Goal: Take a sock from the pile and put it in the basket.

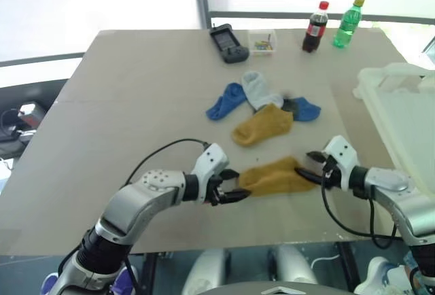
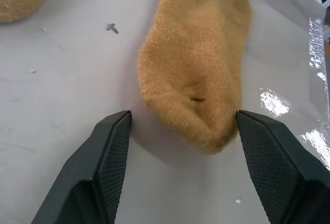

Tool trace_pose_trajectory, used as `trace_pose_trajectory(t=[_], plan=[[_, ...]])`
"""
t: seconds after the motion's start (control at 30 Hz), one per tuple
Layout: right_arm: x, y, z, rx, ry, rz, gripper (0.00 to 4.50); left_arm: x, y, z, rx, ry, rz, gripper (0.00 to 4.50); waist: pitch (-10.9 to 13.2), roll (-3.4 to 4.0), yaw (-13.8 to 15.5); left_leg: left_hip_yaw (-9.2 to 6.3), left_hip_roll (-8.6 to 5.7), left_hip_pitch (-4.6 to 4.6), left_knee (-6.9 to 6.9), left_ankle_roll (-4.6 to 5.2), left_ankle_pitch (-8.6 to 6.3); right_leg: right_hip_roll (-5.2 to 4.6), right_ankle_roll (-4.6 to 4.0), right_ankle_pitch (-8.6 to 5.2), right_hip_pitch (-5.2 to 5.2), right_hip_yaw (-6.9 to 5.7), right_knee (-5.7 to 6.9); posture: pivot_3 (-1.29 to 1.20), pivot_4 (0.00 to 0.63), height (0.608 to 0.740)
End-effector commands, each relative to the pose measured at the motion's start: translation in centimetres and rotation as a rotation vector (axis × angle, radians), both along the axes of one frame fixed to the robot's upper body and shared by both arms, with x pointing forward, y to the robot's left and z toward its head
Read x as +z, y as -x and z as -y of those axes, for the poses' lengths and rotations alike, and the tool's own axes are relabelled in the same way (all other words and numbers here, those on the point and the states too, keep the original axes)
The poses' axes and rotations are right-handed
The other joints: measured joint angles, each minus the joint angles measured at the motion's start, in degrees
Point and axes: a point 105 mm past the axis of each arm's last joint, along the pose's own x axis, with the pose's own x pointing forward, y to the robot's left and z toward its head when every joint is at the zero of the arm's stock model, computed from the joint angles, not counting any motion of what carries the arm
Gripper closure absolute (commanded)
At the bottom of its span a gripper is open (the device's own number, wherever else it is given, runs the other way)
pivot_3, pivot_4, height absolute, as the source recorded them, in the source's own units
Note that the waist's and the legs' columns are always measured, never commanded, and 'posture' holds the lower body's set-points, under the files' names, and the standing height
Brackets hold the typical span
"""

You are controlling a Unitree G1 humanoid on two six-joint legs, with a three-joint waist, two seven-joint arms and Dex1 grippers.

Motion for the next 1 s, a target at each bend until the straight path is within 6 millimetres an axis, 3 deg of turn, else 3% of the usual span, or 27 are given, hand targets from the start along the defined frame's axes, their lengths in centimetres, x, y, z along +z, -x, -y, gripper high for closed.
trace_pose_trajectory(t=[0.03,0.13,0.33,0.37,0.47,0.5,0.53,0.63,0.7,0.87,1.0], plan=[[-0.3,-0.4,1.0,-0.031,0.070,0.049,1.42,-0.5,-0.6,-0.6,0.041,-0.030,0.018,1.09,0.00,0.00,0.02,0.00,0.00,0.01,0.00,0.00,0.00,0.01,0.00,0.00,0.01,0.00,0.01,0.00,0.150,0.740],[0.7,-0.6,1.2,-0.053,0.033,0.105,1.42,-0.3,-0.9,-0.7,0.071,-0.020,0.043,1.09,-0.01,-0.01,0.04,-0.01,0.00,0.09,0.01,-0.02,0.02,0.01,0.01,0.00,0.09,-0.01,0.04,0.00,0.150,0.740],[4.1,-0.4,0.0,-0.042,-0.135,0.127,1.42,3.3,-0.1,-1.8,0.107,0.161,0.122,1.09,0.00,0.01,-0.17,-0.02,0.05,-0.02,0.00,-0.03,0.03,0.02,0.01,0.01,-0.05,0.00,0.05,0.00,0.150,0.740],[4.7,-0.4,-0.2,-0.037,-0.155,0.130,1.42,4.1,0.1,-2.4,0.111,0.185,0.148,0.83,0.00,0.00,-0.18,-0.04,0.07,-0.03,-0.01,-0.03,0.03,0.02,0.00,0.00,-0.07,-0.01,0.03,0.00,0.150,0.740],[5.9,-0.8,-0.6,-0.033,-0.181,0.146,0.64,6.0,0.3,-4.6,0.151,0.183,0.221,0.00,0.01,0.01,-0.23,-0.04,0.08,-0.03,-0.07,-0.03,0.02,0.02,0.00,0.00,-0.07,-0.01,-0.01,0.00,0.150,0.740],[6.2,-1.0,-0.7,-0.035,-0.178,0.156,0.21,6.4,0.2,-5.2,0.172,0.169,0.246,0.00,0.01,0.01,-0.16,-0.03,0.08,-0.03,-0.07,-0.03,0.03,0.02,0.00,0.00,-0.07,0.00,0.00,0.00,0.150,0.740],[6.5,-1.4,-0.8,-0.042,-0.175,0.167,0.07,7.0,0.1,-5.9,0.192,0.155,0.282,0.00,0.01,0.01,-0.12,-0.04,0.07,-0.02,-0.09,-0.03,0.03,0.01,0.00,0.00,-0.06,-0.01,-0.02,0.00,0.150,0.740],[6.7,-2.7,-0.9,-0.070,-0.153,0.182,0.07,8.1,0.2,-7.4,0.207,0.110,0.348,0.00,0.01,0.02,-0.02,-0.02,0.04,0.00,-0.08,-0.03,0.03,0.00,0.00,0.00,-0.06,-0.01,-0.01,0.00,0.150,0.740],[6.7,-3.3,-1.4,-0.053,-0.156,0.180,0.07,9.1,0.7,-7.6,0.182,0.175,0.408,0.00,0.01,0.02,-0.09,-0.03,0.03,0.00,-0.08,-0.03,0.03,-0.01,0.00,0.00,-0.06,-0.02,-0.04,0.00,0.150,0.740],[6.0,-4.5,-2.0,-0.015,-0.118,0.162,0.07,7.6,1.6,-8.4,0.185,0.130,0.336,0.00,0.05,0.07,0.01,0.00,0.02,-0.06,-0.20,-0.03,0.03,-0.02,-0.02,-0.01,-0.13,-0.01,-0.11,0.00,0.150,0.740],[5.1,-2.2,-2.7,0.130,-0.087,0.128,0.07,6.5,1.1,-8.5,0.245,0.115,0.301,0.00,0.05,0.07,-0.02,-0.02,0.03,-0.10,-0.21,-0.03,0.02,-0.03,-0.02,-0.01,-0.15,-0.02,-0.14,0.00,0.150,0.740]])
